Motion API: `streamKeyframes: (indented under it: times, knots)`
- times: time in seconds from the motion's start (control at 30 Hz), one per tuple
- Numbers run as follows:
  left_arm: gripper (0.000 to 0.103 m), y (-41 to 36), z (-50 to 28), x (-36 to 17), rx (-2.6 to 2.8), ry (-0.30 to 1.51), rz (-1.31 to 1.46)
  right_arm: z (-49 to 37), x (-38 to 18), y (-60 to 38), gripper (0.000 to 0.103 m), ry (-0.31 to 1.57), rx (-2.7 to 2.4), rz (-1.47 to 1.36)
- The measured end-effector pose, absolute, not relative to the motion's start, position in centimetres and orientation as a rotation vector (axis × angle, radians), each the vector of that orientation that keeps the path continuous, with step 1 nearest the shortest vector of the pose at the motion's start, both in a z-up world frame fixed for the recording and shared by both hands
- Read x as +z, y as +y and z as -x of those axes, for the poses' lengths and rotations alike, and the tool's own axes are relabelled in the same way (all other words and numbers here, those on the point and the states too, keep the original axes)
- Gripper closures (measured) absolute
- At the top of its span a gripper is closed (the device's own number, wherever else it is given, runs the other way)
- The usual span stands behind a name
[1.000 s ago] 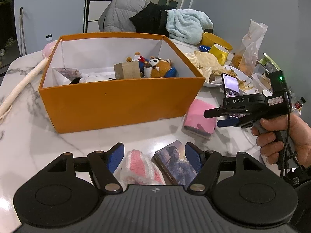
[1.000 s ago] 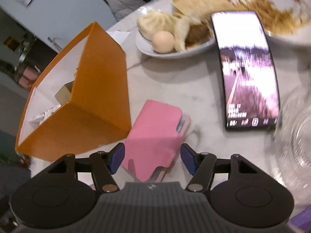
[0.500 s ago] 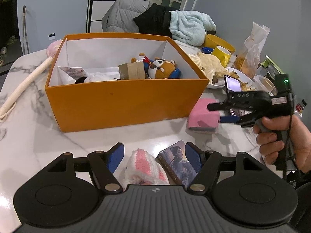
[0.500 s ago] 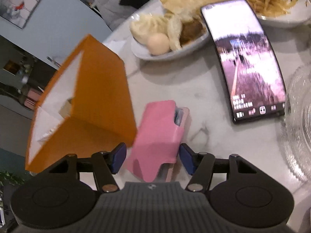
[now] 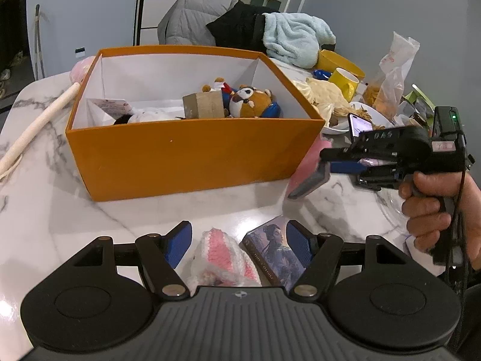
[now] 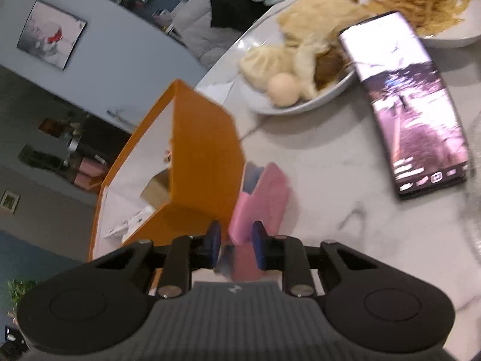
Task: Organize objects
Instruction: 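Grasp the crochet bunny with left gripper while right gripper grasps the pink phone case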
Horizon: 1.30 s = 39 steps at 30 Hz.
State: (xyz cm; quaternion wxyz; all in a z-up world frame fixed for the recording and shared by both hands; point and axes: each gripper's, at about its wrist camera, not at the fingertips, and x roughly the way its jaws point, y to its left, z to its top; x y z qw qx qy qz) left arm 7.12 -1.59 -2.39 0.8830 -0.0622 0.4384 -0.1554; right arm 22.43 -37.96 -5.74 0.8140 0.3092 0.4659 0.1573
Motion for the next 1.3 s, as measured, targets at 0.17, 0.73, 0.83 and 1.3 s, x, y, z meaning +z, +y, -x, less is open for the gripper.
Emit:
streamKeyframes:
  times: [0.17,0.73,0.83,1.3]
  knots:
    - [0.021,-1.6,-7.0,-2.3,-0.325,0.91,0.129,-22.5,-5.9,-36.5,0.059,1.001,0.314,-0.612]
    - [0.021,-1.3,-6.9,-2.8,-0.318,0.927,0.121,-21.9,-6.6,-38.4,0.064,1.058,0.182,-0.777]
    - [0.021,-1.4,-7.0,-2.9,-0.319,0.931,0.118,-22.0,-6.7,-38.7,0.064,1.051,0.166,-0.776]
    - [0.021,-2.9,-7.6,-5.7,-0.303,1.056,0.035,-23.0,-7.9,-38.3,0.078,1.048,0.212,-0.677]
